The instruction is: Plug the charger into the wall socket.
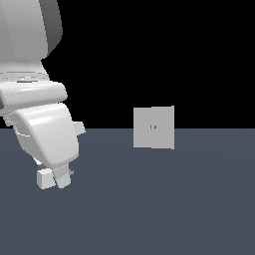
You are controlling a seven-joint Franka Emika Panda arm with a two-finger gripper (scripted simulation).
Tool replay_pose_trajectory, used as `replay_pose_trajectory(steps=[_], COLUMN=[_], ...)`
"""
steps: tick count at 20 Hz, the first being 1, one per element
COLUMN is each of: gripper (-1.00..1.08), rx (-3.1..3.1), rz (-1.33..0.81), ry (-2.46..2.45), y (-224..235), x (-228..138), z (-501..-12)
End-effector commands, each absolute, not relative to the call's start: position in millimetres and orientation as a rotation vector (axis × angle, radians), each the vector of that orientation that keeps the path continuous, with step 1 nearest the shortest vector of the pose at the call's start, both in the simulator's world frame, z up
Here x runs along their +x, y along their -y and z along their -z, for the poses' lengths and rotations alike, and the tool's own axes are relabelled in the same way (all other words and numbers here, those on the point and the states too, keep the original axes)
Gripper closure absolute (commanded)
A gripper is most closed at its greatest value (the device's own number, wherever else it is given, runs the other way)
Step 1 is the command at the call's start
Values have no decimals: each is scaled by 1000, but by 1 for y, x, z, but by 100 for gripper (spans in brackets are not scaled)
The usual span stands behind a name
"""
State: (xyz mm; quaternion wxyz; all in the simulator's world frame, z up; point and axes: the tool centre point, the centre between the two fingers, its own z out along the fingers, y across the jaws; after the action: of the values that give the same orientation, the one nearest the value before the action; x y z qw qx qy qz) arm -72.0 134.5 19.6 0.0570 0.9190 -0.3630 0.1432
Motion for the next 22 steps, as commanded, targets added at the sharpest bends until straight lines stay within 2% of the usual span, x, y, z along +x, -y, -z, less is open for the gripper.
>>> replay_pose_trajectory(steps=[1, 4, 5, 22], gripper=[-92, -92, 108, 108], rx=[2787, 2787, 2787, 2804], rz=[-435, -435, -435, -439], ry=[1102, 1102, 1102, 1067], y=[-135, -135, -135, -124], x=[-71, -71, -71, -73], z=[-14, -12, -12, -17])
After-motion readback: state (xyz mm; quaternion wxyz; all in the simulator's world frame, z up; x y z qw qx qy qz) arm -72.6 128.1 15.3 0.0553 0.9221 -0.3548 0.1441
